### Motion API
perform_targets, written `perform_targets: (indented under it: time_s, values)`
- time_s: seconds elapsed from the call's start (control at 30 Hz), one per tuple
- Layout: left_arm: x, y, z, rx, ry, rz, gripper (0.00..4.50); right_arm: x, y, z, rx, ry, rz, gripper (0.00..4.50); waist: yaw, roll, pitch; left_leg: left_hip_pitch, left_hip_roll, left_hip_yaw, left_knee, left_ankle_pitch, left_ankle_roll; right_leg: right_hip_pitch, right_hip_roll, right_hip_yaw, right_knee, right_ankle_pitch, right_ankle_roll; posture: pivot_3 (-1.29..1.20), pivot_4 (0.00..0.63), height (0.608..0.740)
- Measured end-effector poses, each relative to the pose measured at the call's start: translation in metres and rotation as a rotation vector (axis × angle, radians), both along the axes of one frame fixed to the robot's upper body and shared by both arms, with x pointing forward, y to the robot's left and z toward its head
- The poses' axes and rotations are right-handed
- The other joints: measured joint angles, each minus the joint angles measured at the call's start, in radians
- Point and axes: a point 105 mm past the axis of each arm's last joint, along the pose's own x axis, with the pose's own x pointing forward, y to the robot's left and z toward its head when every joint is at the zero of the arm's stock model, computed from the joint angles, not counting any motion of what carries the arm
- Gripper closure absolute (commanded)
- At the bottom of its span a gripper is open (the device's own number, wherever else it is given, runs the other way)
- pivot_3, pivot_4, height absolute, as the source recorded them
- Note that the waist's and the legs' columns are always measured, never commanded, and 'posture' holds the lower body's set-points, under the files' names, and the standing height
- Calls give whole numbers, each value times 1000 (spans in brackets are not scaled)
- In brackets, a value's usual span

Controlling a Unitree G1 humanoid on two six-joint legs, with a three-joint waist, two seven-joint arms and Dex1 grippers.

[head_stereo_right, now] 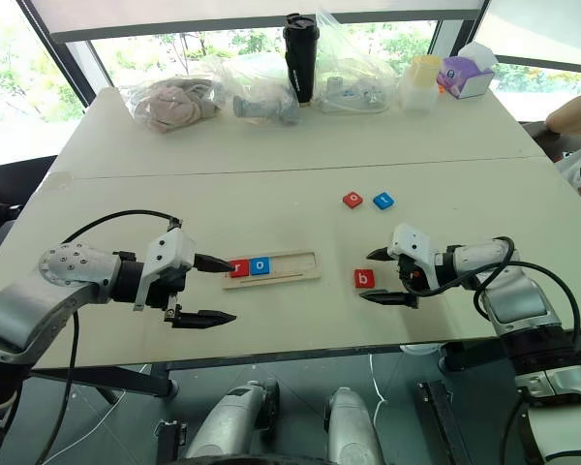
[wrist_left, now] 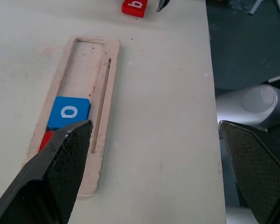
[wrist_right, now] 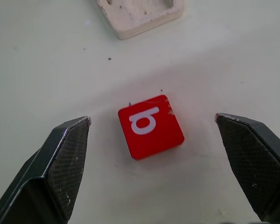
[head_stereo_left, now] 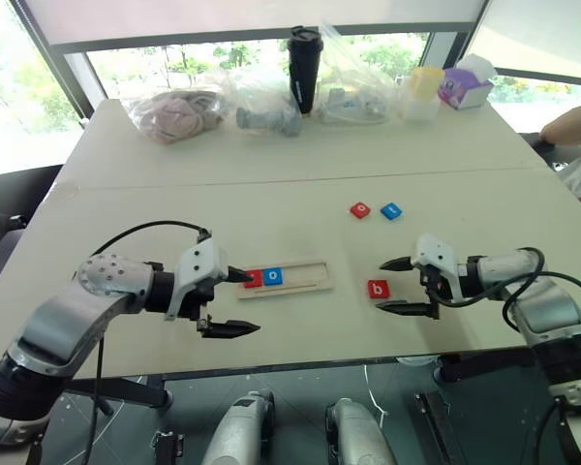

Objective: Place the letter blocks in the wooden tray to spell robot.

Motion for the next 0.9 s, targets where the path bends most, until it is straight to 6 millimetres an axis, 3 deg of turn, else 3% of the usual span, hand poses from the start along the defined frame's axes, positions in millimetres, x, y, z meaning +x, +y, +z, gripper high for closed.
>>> perform_targets:
  time_s: [0.23, 0.5, 0.6, 0.8, 0.9]
  values:
    - [2, 4, 1, 5, -15, 28, 0, 0, 2, 0, -8, -20, 17, 4404, 0, 0, 0, 0, 0, 0, 0, 0, 0, 0, 0, 0, 0, 0, 0, 0, 150, 740]
    - [12, 24, 8, 25, -45, 116, 0, 2, 3, 0, -19, -43, 20, 4461, 0, 0, 0, 1, 0, 0, 0, 0, 0, 0, 0, 0, 1, 0, 0, 0, 150, 740]
    - [14, 26, 7, 32, -47, 127, 0, 7, 4, 0, -4, -51, -2, 3141, -1, 0, 0, 1, 0, 0, 0, 0, 0, 0, 0, 0, 1, 0, 0, 0, 150, 740]
    - [14, 26, 7, 32, -49, 128, 0, 10, 1, 2, 19, -29, -35, 38, 0, 0, 0, 0, 0, 0, 0, 0, 0, 0, 0, 0, 1, 0, 0, 0, 150, 740]
    - [14, 26, 7, 32, -49, 128, 0, 8, 0, 5, 30, -2, -36, 38, -1, 0, 0, 1, 0, 0, 0, 0, 0, -1, 0, 0, 2, 0, 0, 0, 150, 740]
